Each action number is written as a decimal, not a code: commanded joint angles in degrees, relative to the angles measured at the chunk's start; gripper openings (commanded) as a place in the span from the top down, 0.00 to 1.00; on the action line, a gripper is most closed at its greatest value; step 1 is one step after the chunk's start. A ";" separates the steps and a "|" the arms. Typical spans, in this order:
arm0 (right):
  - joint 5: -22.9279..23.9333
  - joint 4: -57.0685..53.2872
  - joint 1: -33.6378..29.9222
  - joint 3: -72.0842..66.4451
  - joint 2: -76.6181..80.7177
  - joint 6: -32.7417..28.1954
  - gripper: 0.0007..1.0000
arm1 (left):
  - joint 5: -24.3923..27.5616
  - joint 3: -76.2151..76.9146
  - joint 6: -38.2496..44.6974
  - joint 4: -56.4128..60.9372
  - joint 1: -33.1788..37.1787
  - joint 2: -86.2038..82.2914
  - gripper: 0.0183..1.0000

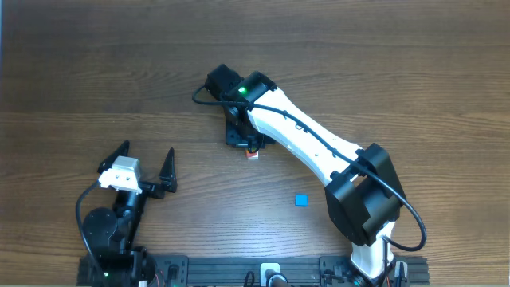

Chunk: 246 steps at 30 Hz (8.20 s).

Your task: Stack Cubes

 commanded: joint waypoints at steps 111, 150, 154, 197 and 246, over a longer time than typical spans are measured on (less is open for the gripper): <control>0.98 26.25 -4.66 -55.15 -30.58 -3.78 0.22 | 0.57 -0.35 1.03 0.13 -0.28 -0.28 0.00; -0.79 25.33 -3.21 -55.25 -30.58 -2.69 0.55 | 0.57 -0.35 1.03 0.13 -0.28 -0.28 0.00; -0.76 25.35 -3.21 -55.28 -30.58 -2.69 0.59 | 0.57 -0.35 1.03 0.13 -0.28 -0.28 0.00; 2.73 9.44 -6.47 -36.85 -30.60 -7.56 0.94 | 0.57 -0.35 1.03 0.13 -0.28 -0.28 0.00; 3.17 -7.82 0.96 8.79 -0.85 -5.03 0.99 | 0.57 -0.35 1.03 0.11 -0.28 -0.24 0.00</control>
